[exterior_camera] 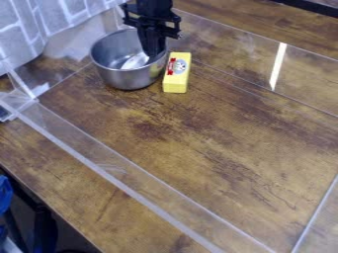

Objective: Move the yellow butter to the left side of the table

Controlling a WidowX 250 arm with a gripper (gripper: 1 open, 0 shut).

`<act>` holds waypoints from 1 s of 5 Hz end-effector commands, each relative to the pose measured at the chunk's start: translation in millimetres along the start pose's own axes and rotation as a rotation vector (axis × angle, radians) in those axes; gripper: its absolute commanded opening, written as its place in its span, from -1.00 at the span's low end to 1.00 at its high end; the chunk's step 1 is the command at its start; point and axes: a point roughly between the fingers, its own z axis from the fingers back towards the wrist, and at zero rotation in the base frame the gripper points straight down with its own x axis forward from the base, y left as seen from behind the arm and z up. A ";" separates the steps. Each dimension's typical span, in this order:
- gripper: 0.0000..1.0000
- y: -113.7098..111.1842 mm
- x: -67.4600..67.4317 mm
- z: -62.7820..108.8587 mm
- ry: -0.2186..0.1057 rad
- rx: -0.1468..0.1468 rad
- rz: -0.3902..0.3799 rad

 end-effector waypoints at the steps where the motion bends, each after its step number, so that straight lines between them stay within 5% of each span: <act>1: 1.00 -0.8 11.1 17.3 -0.060 0.007 -0.013; 5: 1.00 0.0 22.7 -8.1 -0.053 -0.004 -0.036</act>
